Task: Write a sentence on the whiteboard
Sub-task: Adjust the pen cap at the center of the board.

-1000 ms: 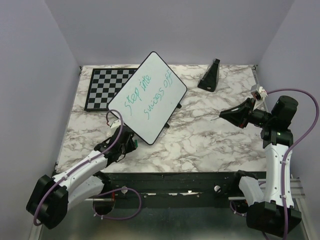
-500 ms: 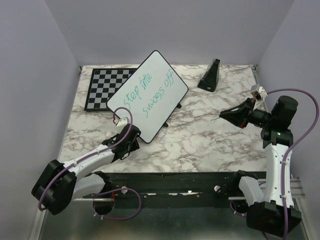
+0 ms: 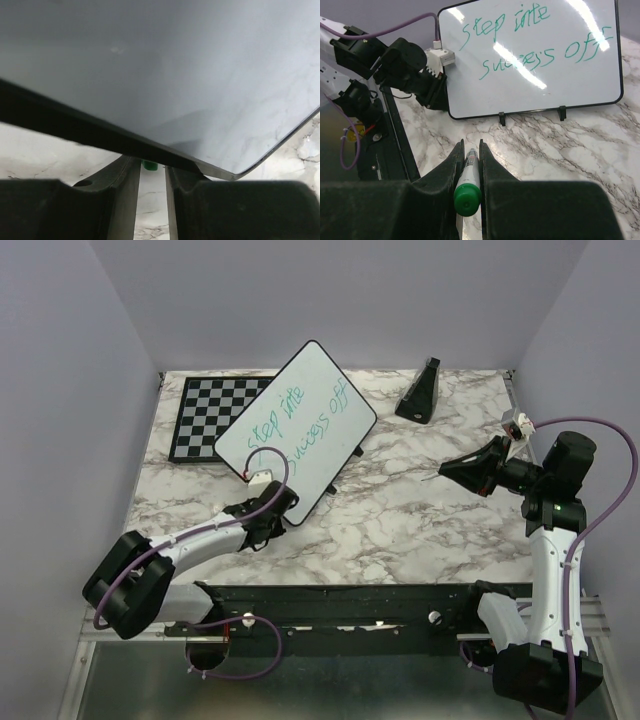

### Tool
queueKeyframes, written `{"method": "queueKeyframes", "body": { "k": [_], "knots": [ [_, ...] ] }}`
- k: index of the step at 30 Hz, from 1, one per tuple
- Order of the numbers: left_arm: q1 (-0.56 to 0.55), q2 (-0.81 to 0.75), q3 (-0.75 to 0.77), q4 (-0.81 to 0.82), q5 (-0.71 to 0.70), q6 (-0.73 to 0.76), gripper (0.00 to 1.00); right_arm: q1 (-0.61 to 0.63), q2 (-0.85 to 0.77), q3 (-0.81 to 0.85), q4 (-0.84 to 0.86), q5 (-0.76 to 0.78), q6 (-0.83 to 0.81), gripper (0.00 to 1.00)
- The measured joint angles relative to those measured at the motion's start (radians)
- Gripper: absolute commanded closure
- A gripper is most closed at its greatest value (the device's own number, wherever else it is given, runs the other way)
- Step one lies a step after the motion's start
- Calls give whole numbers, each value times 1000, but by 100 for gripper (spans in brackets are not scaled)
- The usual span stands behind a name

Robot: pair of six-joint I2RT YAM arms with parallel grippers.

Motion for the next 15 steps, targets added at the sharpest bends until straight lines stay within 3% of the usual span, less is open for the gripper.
{"method": "queueKeyframes", "body": {
  "k": [11,15],
  "knots": [
    [-157,68,67,-100,-26,-25,84,0,0,0,0,-4,0,99],
    [-196,93,83,-90,-28,-24,85,0,0,0,0,-5,0,99]
  ]
}}
